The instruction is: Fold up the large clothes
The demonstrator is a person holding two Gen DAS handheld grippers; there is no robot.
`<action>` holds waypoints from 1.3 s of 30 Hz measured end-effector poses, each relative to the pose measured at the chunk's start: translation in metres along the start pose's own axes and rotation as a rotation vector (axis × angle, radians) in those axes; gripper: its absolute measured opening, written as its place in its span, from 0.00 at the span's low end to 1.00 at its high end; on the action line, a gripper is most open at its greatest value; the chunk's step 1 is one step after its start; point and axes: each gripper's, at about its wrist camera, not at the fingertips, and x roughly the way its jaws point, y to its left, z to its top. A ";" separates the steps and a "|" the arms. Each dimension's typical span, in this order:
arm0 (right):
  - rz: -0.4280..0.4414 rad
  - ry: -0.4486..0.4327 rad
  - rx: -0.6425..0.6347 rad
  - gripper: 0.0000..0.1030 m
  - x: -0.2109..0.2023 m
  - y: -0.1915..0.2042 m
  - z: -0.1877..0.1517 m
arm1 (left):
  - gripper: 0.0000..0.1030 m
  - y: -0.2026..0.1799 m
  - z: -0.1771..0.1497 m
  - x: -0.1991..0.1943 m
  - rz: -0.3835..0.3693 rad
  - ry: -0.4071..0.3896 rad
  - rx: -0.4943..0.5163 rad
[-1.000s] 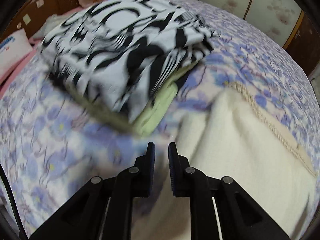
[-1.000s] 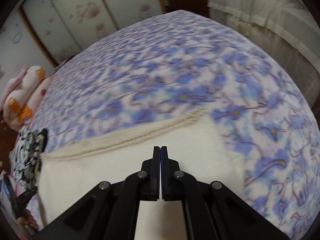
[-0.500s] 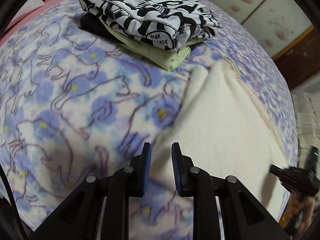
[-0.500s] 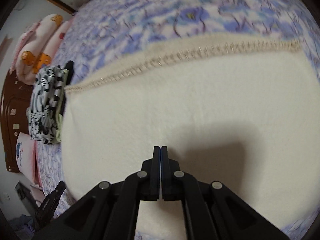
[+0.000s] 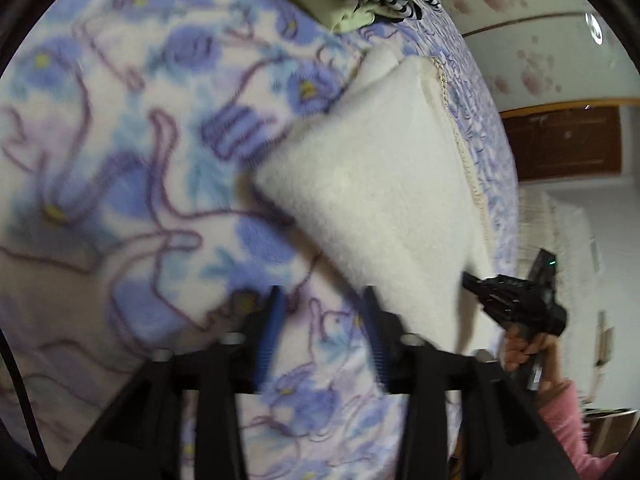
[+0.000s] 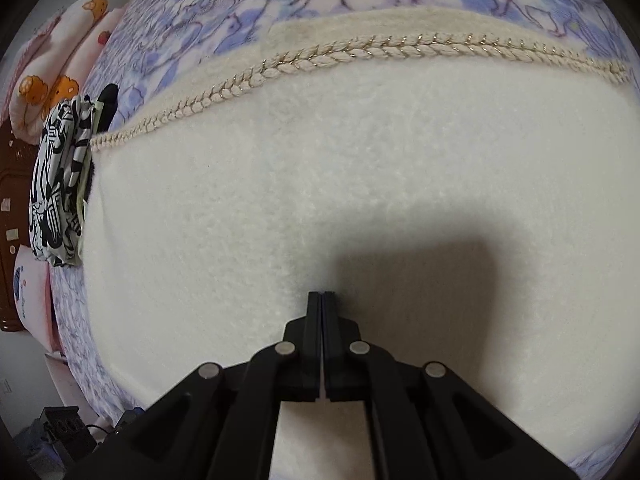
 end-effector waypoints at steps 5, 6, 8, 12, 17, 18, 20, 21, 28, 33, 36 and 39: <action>0.015 -0.002 0.016 0.00 0.000 -0.005 -0.001 | 0.65 0.008 0.010 0.020 -0.092 0.003 -0.029; 0.016 -0.004 0.017 0.00 0.000 -0.007 -0.001 | 0.65 0.009 0.014 0.025 -0.111 0.002 -0.034; 0.013 -0.003 0.018 0.00 -0.001 -0.007 0.000 | 0.65 0.009 0.021 0.034 -0.148 -0.011 -0.036; 0.014 0.005 0.020 0.00 0.000 -0.007 0.002 | 0.65 0.007 0.041 0.043 -0.199 -0.018 -0.030; 0.038 0.026 0.045 0.00 0.003 -0.009 0.006 | 0.63 0.002 0.057 0.055 -0.235 -0.005 0.000; 0.041 0.031 0.049 0.00 0.004 -0.009 0.007 | 0.60 0.001 0.059 0.057 -0.226 -0.006 0.003; 0.041 0.045 0.055 0.00 0.005 -0.009 0.008 | 0.49 0.007 0.052 0.053 -0.198 -0.023 -0.003; 0.037 0.053 0.056 0.00 0.006 -0.008 0.010 | 0.46 0.011 0.050 0.052 -0.203 -0.031 -0.021; -0.028 0.082 0.010 0.00 0.012 0.006 0.014 | 0.38 0.018 0.044 0.047 -0.221 -0.071 -0.091; -0.014 0.079 -0.002 0.00 0.014 0.006 0.014 | 0.32 0.006 0.028 0.034 -0.125 -0.123 -0.107; 0.019 0.065 -0.003 0.00 0.015 0.002 0.012 | 0.19 -0.006 0.022 0.023 -0.106 -0.151 -0.097; 0.056 0.049 -0.004 0.00 0.015 -0.003 0.010 | 0.16 -0.027 0.014 0.008 -0.082 -0.200 -0.055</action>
